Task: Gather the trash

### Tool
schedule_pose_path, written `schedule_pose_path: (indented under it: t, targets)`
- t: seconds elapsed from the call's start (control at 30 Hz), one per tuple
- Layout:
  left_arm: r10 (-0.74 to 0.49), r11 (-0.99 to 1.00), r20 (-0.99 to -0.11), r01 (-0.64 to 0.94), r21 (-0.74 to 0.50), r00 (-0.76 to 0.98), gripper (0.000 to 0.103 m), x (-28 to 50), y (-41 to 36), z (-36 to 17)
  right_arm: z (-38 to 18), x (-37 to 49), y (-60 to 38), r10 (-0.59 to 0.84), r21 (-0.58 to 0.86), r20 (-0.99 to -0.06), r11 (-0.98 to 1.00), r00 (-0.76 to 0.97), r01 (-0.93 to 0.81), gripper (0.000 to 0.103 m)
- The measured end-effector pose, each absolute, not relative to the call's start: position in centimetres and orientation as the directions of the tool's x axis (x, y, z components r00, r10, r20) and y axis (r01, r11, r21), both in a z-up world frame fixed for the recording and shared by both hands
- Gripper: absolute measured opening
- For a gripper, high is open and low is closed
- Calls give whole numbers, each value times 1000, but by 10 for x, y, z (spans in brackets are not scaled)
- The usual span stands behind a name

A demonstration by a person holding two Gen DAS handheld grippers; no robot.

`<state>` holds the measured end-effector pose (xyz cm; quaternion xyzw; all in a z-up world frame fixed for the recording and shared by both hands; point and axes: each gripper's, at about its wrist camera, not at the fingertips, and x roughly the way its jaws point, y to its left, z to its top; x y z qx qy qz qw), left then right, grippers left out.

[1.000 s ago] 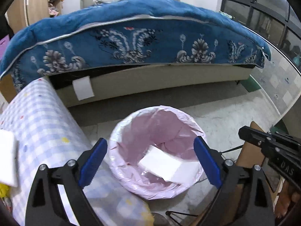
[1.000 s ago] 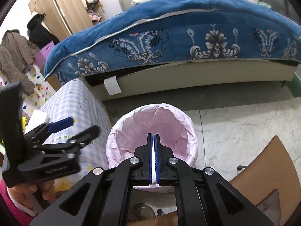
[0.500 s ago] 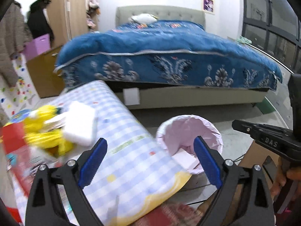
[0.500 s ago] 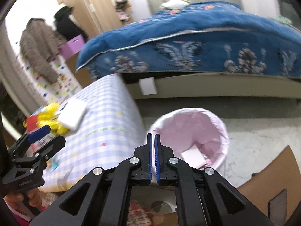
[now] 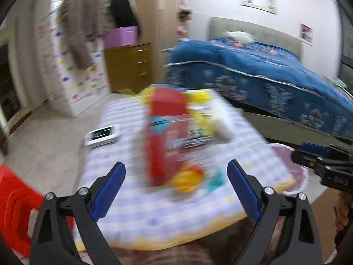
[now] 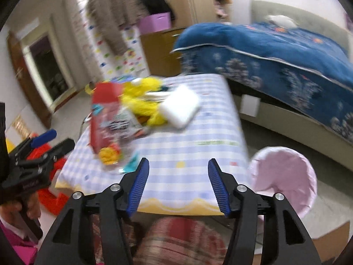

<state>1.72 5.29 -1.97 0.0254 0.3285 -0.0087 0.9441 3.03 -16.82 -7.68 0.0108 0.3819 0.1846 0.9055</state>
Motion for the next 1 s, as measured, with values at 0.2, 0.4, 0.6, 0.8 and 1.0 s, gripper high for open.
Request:
schedule_pose_path:
  t: [0.2, 0.4, 0.6, 0.8, 1.0]
  targets:
    - [129, 992, -640, -106, 74, 757, 91, 14, 111, -32, -90, 38, -122, 367, 123, -709, 905, 602, -407, 74]
    - [133, 990, -666, -127, 58, 734, 91, 16, 128, -42, -105, 54, -95, 375, 111, -733, 889, 568, -444, 74]
    - [120, 992, -691, -115, 53, 713, 91, 26, 128, -56, -122, 77, -74, 396, 121, -752, 868, 527, -481, 79]
    - [122, 992, -707, -115, 58, 696, 91, 37, 126, -65, -140, 100, -54, 440, 144, -757, 833, 483, -534, 87]
    - [123, 991, -713, -117, 58, 690, 91, 41, 125, -67, -153, 118, -47, 521, 243, -750, 791, 408, -562, 84]
